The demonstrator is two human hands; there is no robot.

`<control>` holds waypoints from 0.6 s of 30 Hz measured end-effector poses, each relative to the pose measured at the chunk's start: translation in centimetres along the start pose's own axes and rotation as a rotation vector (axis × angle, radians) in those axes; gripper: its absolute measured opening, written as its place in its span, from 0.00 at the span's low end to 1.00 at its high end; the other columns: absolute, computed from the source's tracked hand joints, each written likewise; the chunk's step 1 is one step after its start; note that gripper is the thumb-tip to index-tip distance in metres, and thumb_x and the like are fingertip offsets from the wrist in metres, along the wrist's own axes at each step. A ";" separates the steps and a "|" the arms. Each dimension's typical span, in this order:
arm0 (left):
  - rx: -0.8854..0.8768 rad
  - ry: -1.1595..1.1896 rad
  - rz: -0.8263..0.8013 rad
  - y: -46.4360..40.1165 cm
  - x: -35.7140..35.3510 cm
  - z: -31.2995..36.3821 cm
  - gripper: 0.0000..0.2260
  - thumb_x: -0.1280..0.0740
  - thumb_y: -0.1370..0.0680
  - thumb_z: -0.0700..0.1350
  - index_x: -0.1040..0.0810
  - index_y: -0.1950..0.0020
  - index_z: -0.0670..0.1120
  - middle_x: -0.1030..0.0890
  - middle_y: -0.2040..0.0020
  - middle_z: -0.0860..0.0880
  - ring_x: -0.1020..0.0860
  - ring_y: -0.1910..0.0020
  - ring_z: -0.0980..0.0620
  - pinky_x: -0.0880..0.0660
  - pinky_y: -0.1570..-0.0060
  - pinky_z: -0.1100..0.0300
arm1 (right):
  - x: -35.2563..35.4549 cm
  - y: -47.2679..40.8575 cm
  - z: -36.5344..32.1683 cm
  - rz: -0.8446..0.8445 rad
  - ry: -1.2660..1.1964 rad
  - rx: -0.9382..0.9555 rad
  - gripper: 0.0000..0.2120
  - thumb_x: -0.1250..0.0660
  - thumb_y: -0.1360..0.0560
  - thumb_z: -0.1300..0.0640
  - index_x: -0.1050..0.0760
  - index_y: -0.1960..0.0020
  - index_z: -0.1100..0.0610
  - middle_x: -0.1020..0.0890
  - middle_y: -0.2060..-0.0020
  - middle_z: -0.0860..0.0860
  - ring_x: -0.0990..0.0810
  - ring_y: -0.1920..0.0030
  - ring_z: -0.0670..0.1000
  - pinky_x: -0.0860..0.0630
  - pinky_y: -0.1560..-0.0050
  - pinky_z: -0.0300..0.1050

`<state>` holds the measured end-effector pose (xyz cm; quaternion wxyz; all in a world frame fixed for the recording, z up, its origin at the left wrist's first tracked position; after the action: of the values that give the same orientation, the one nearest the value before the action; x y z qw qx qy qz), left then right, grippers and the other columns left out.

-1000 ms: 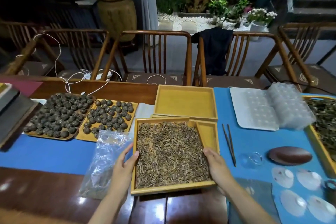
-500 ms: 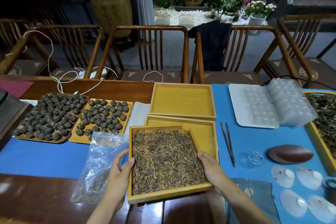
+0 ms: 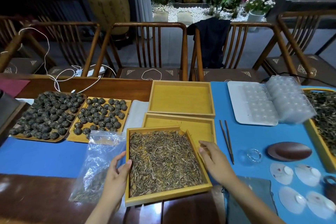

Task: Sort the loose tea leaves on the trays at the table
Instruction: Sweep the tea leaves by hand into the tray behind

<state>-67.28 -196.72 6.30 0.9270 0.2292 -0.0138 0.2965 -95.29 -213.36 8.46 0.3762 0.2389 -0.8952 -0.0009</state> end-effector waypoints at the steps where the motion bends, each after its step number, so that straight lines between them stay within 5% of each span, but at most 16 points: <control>1: -0.004 -0.004 0.005 0.0 0.1 0.1 0.12 0.34 0.22 0.50 0.26 0.40 0.61 0.20 0.52 0.43 0.21 0.49 0.44 0.31 0.36 0.40 | -0.1 0.1 -1.1 -0.034 0.138 0.132 0.21 0.48 0.19 0.44 0.33 0.30 0.51 0.28 0.33 0.48 0.31 0.33 0.48 0.36 0.34 0.41; 4: -0.010 0.005 0.006 0.1 0.1 0.4 0.12 0.34 0.22 0.49 0.26 0.40 0.60 0.20 0.50 0.43 0.22 0.48 0.47 0.31 0.36 0.44 | -2.2 0.7 -3.6 -0.208 0.422 0.412 0.26 0.55 0.20 0.40 0.42 0.25 0.47 0.38 0.26 0.44 0.41 0.26 0.45 0.50 0.27 0.42; 7: -0.014 0.013 -0.013 0.4 -0.1 0.5 0.14 0.34 0.22 0.50 0.27 0.37 0.58 0.23 0.53 0.44 0.23 0.50 0.47 0.31 0.39 0.46 | -4.7 0.8 -4.4 -0.324 0.530 0.486 0.28 0.57 0.20 0.40 0.49 0.23 0.49 0.45 0.23 0.45 0.48 0.24 0.44 0.59 0.25 0.43; 14: -0.009 0.006 0.003 0.9 0.1 0.8 0.15 0.34 0.21 0.46 0.27 0.35 0.53 0.16 0.55 0.49 0.20 0.48 0.47 0.28 0.41 0.43 | -6.2 -1.2 -3.7 -0.337 0.555 0.373 0.34 0.63 0.23 0.35 0.53 0.22 0.53 0.48 0.23 0.50 0.50 0.23 0.47 0.59 0.26 0.46; 18: -0.043 -0.036 0.005 1.2 0.3 1.3 0.14 0.35 0.21 0.46 0.27 0.36 0.53 0.22 0.62 0.52 0.22 0.56 0.55 0.28 0.48 0.55 | -6.3 -2.3 -3.4 -0.312 0.594 0.357 0.34 0.62 0.22 0.36 0.50 0.23 0.55 0.45 0.23 0.52 0.48 0.24 0.49 0.58 0.26 0.49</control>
<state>-67.60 -196.26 7.99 0.9306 0.2142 -0.0372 0.2944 -88.24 -212.15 6.26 0.5673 0.4240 -0.6859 0.1670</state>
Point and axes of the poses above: each hand's wrist, its own y-axis away from the middle knuckle, its own x-axis out of the back of the hand, z = x × y, the point moved 7 cm from there along -y, towards the middle knuckle
